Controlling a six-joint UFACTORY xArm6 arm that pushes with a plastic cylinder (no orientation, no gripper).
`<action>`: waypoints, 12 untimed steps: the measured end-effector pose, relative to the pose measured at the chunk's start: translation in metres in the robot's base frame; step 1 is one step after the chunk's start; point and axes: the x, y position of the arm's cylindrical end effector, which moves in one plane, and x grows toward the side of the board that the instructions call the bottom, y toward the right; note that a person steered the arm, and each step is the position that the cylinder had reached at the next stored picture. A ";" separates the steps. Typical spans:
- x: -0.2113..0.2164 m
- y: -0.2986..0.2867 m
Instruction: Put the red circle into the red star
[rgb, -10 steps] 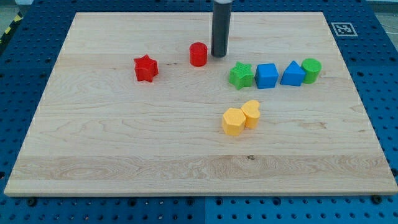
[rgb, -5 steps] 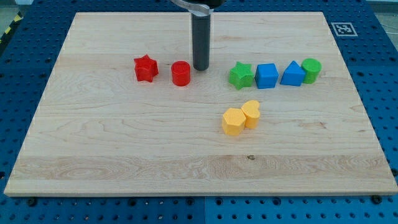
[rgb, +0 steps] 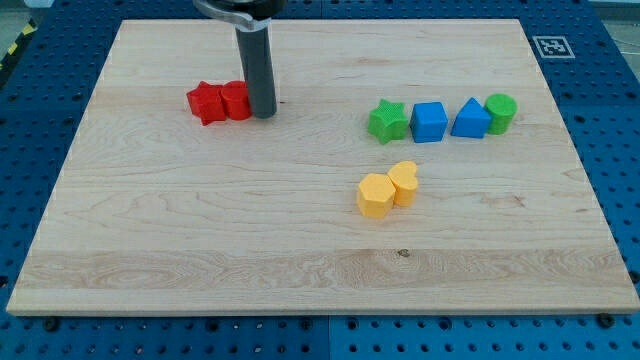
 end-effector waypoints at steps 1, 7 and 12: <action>-0.001 0.008; -0.009 0.006; -0.027 0.019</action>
